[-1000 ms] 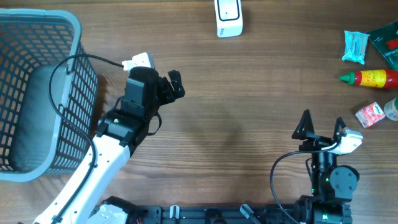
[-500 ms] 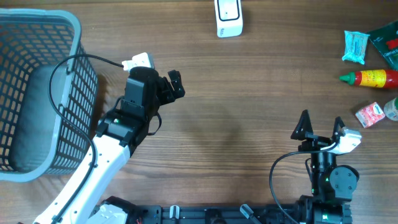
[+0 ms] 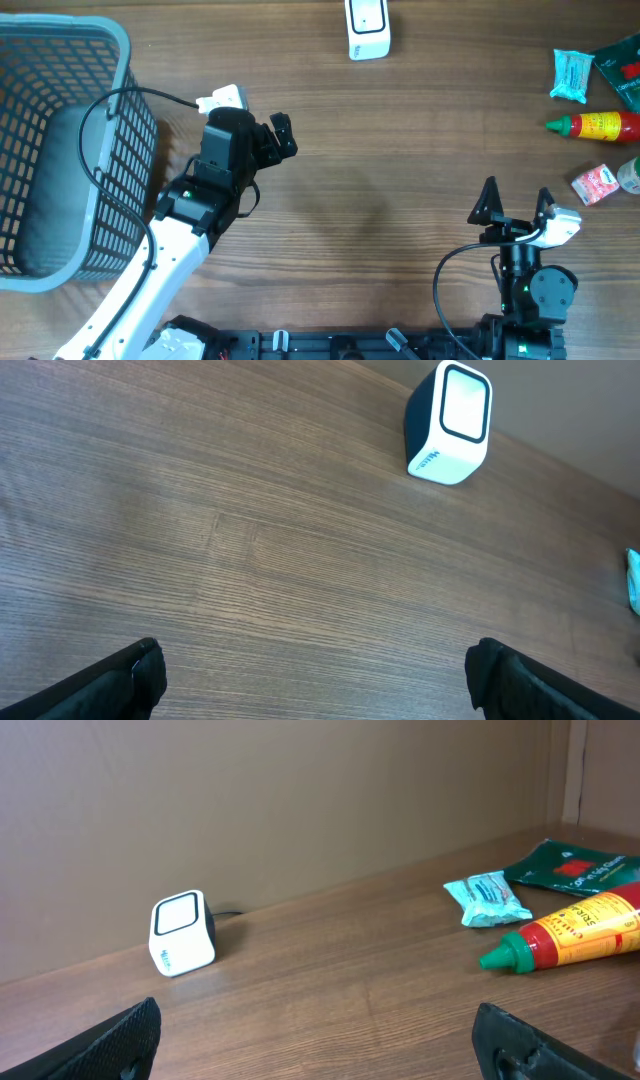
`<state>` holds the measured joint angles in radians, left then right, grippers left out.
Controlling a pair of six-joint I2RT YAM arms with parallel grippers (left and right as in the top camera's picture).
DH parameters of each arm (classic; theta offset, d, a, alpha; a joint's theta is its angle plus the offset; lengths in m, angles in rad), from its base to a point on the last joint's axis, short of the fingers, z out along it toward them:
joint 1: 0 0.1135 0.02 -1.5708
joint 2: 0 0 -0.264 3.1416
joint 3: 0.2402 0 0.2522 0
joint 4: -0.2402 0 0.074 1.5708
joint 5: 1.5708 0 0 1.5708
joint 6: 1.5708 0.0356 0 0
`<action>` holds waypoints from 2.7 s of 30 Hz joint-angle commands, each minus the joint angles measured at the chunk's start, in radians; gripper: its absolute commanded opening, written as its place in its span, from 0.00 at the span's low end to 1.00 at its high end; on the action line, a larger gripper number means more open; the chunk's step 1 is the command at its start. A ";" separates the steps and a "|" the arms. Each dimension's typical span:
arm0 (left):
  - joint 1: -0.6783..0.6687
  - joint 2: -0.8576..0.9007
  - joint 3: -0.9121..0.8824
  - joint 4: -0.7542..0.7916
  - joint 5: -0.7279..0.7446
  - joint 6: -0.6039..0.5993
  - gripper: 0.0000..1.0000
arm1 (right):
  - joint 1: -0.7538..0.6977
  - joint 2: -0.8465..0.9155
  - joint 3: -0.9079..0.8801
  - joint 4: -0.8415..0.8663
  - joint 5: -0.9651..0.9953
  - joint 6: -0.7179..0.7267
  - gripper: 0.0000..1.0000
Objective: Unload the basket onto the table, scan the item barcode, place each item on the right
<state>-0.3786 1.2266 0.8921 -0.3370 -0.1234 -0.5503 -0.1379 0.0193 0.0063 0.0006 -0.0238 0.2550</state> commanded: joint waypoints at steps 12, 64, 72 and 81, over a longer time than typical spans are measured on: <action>0.005 -0.073 -0.036 0.014 -0.062 0.310 1.00 | 0.006 -0.016 -0.001 0.002 -0.015 -0.017 1.00; 0.374 -1.224 -0.887 0.262 0.175 0.468 1.00 | 0.006 -0.016 -0.001 0.002 -0.015 -0.016 1.00; 0.356 -1.224 -0.887 0.261 0.172 0.468 1.00 | 0.006 -0.016 -0.001 0.002 -0.016 -0.017 1.00; 0.357 -1.224 -0.887 0.261 0.171 0.468 1.00 | 0.006 -0.016 -0.001 0.002 -0.015 -0.017 1.00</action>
<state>-0.0181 0.0147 0.0135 -0.0723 0.0578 -0.1055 -0.1379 0.0174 0.0063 0.0002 -0.0261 0.2550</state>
